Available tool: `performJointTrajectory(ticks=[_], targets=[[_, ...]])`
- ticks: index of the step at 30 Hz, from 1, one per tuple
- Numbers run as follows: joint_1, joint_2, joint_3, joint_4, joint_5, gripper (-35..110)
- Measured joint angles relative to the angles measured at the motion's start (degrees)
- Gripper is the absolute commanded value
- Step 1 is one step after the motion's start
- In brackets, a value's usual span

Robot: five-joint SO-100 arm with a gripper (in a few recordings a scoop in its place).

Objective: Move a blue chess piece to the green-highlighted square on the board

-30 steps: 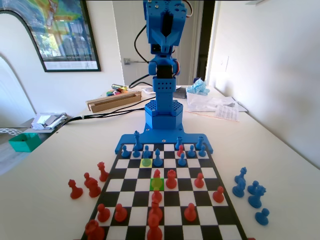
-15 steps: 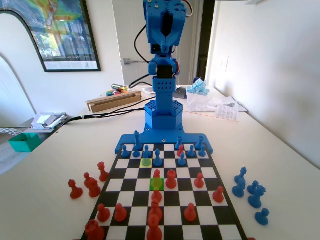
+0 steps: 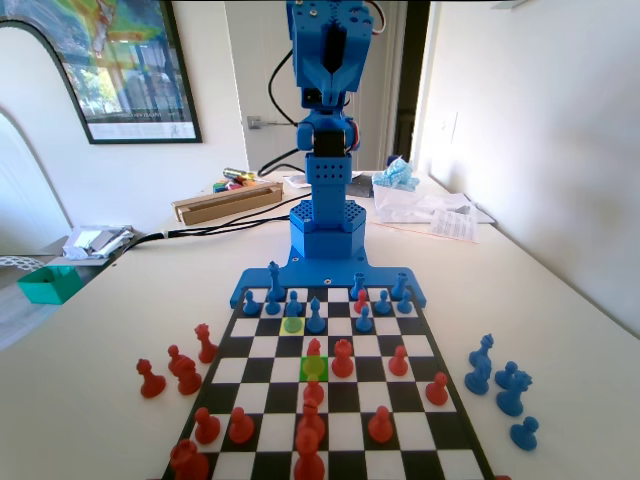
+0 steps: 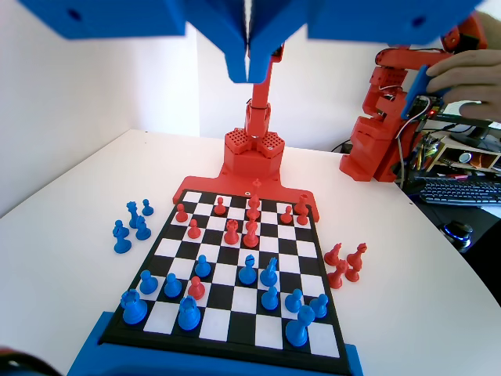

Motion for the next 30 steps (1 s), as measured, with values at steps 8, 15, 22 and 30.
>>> performJointTrajectory(ticks=[8, 15, 22, 30], targets=[[-0.18, -2.64, -1.05, 0.0, 0.97, 1], [-0.7, -14.41, -12.39, 2.11, 6.94, 1], [1.76, -30.5, -22.06, 1.14, 15.73, 1], [6.15, -46.49, -22.68, -4.31, 23.2, 1]])
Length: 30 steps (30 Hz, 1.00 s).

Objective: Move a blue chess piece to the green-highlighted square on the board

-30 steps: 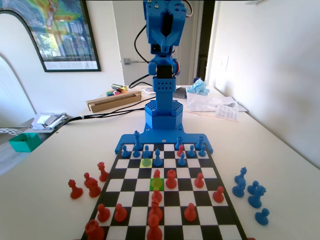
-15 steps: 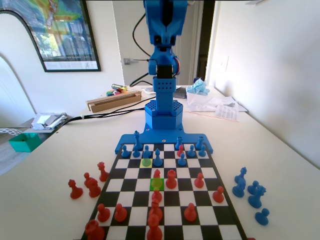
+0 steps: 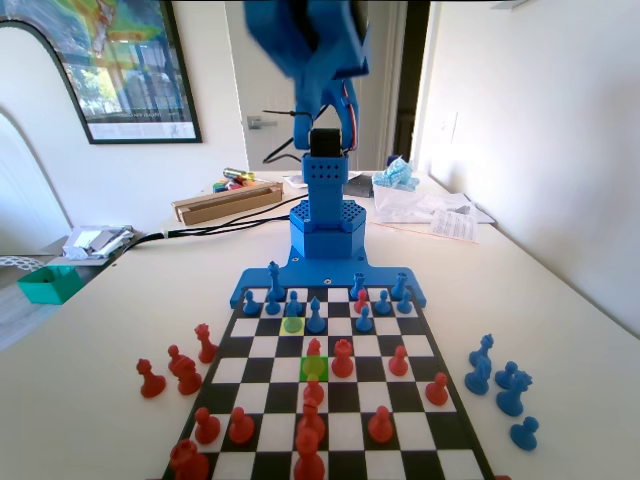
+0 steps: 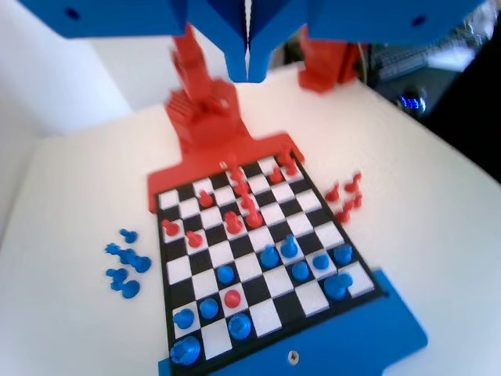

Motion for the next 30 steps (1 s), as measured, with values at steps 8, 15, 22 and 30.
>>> performJointTrajectory(ticks=[8, 15, 22, 30], targets=[[2.64, -13.89, 0.0, -3.69, 7.12, 1], [1.67, -22.06, 2.11, -9.49, 9.32, 1], [-2.11, -26.81, 6.5, -16.52, 8.09, 6], [-3.08, -31.46, 9.67, -22.85, 3.52, 10]])
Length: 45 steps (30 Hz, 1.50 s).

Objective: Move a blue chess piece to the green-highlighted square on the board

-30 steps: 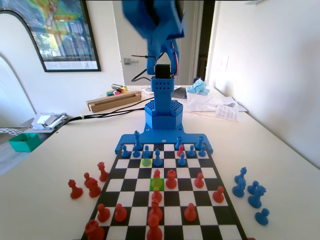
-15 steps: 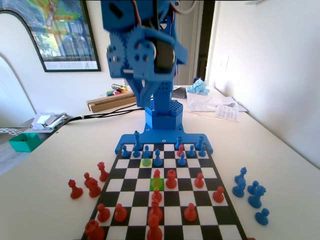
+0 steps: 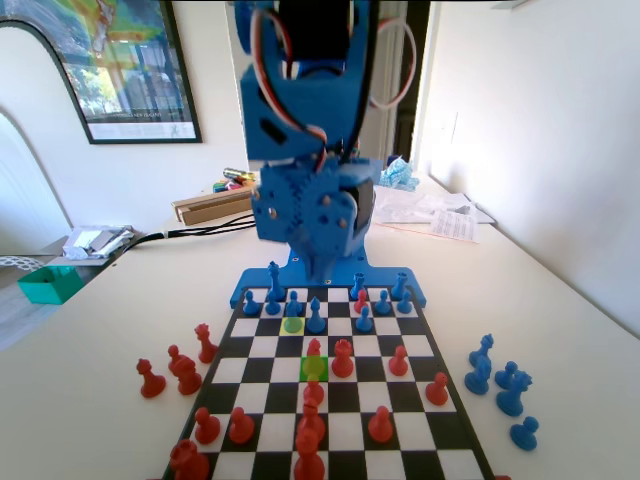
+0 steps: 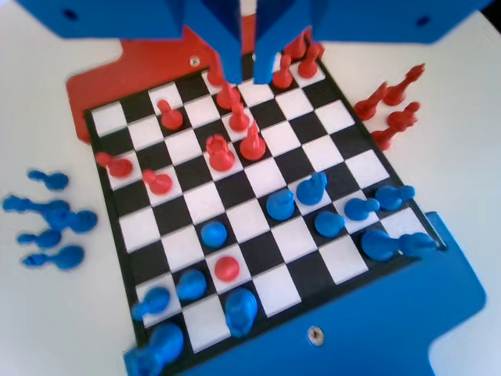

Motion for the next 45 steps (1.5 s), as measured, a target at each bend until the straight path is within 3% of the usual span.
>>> performJointTrajectory(ticks=[17, 45], targets=[[3.52, -8.61, 0.44, -8.61, -5.62, 12], [2.11, -13.62, 3.87, -17.4, 2.99, 12]])
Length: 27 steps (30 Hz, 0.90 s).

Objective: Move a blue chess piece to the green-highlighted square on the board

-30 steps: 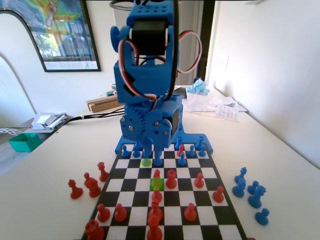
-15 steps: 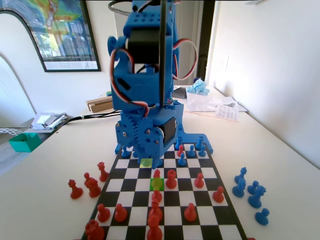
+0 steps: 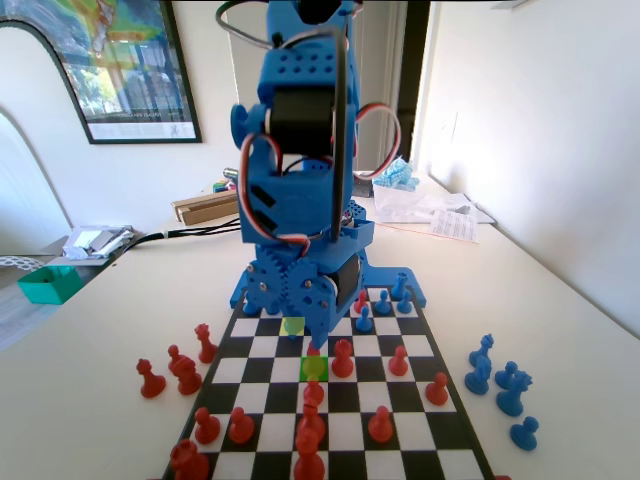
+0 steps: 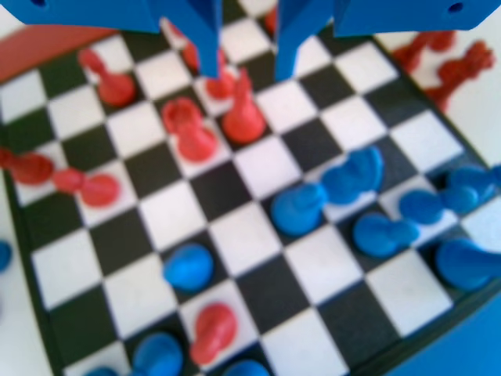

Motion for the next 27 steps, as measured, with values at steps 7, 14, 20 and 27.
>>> performJointTrajectory(ticks=[7, 14, 20, 27], targets=[[0.53, -3.6, -1.41, -0.62, 0.97, 12], [0.53, -5.89, -2.46, -2.2, 1.05, 12], [0.26, -6.59, -3.43, -2.99, 1.93, 12], [0.0, -7.47, -3.52, -3.69, 2.11, 12]])
